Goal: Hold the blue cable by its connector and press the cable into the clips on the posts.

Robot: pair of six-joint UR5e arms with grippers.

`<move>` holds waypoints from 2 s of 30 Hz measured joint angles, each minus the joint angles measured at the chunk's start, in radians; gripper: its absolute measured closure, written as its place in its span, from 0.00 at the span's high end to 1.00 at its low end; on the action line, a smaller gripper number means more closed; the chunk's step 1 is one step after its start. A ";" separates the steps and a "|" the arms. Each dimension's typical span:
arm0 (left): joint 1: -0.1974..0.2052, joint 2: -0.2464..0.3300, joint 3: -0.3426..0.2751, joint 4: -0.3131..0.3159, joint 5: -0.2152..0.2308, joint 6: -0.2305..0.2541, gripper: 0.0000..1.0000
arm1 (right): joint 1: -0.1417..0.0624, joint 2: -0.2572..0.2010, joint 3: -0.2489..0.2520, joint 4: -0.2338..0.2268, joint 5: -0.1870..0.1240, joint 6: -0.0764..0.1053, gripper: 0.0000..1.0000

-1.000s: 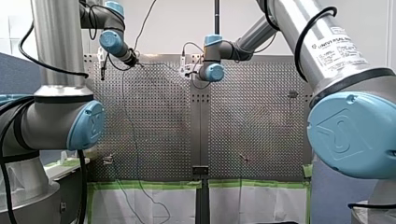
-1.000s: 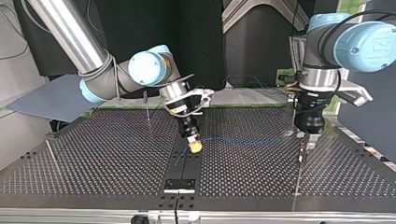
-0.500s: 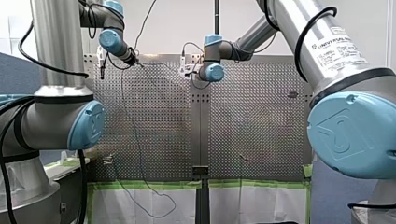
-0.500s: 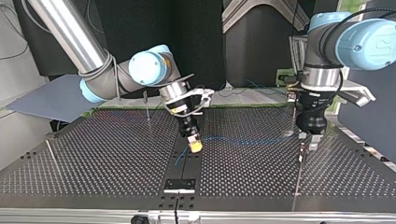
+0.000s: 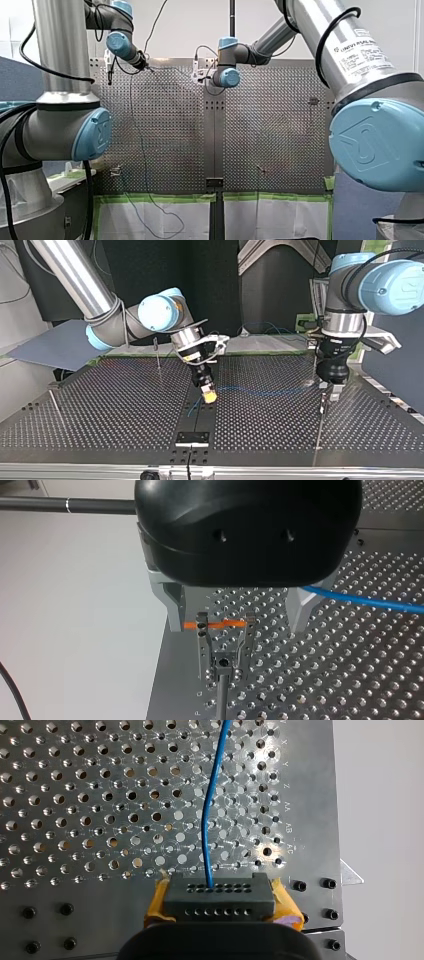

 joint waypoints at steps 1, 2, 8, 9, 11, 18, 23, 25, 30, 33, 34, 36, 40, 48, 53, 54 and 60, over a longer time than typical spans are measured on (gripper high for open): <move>0.000 0.000 0.000 0.000 0.000 0.000 1.00 | 0.000 0.000 0.000 0.000 0.000 0.000 0.00; 0.000 0.000 0.000 0.000 0.000 -0.001 1.00 | 0.000 0.000 0.000 0.000 0.000 0.000 0.00; -0.001 0.000 0.000 0.000 0.000 -0.001 1.00 | 0.003 0.000 0.001 0.002 0.000 0.000 0.00; -0.001 0.000 0.000 0.000 0.000 -0.001 1.00 | 0.003 0.000 0.001 0.002 0.000 0.000 0.00; -0.001 0.000 0.000 -0.002 0.000 -0.001 1.00 | 0.003 0.000 0.001 0.002 0.000 0.000 0.00; -0.020 0.014 -0.018 -0.012 0.000 -0.001 1.00 | 0.003 0.001 0.003 0.002 0.000 0.000 0.00; -0.052 0.030 -0.057 0.001 -0.009 -0.026 1.00 | 0.005 0.001 0.004 0.003 0.000 -0.001 0.00; -0.066 0.023 -0.071 -0.003 -0.020 -0.032 1.00 | 0.006 0.002 0.004 0.004 0.000 -0.002 0.00; -0.103 -0.006 -0.086 -0.031 -0.055 -0.020 1.00 | 0.007 0.002 0.005 0.006 0.000 -0.006 0.00; -0.129 -0.018 -0.087 -0.043 -0.081 -0.025 1.00 | 0.008 0.002 0.005 0.007 0.000 -0.007 0.00; -0.137 -0.019 -0.088 -0.045 -0.088 -0.030 1.00 | 0.008 0.002 0.005 0.007 0.000 -0.007 0.00; -0.154 -0.022 -0.088 -0.048 -0.106 -0.044 1.00 | 0.008 0.002 0.005 0.007 0.000 -0.007 0.00; -0.187 -0.024 -0.088 -0.049 -0.138 -0.075 1.00 | 0.008 0.003 0.005 0.011 0.000 -0.007 0.00; -0.254 -0.069 -0.084 -0.044 -0.118 -0.141 1.00 | 0.009 0.003 0.021 0.022 0.001 -0.007 0.00; -0.285 -0.108 -0.081 -0.024 -0.081 -0.180 1.00 | 0.009 0.003 0.034 0.022 0.001 -0.008 0.00; -0.287 -0.114 -0.081 -0.019 -0.074 -0.187 1.00 | 0.010 0.003 0.035 0.022 0.001 -0.009 0.00; -0.279 -0.137 -0.081 -0.010 -0.040 -0.232 1.00 | 0.012 0.003 0.036 0.021 0.002 -0.008 0.00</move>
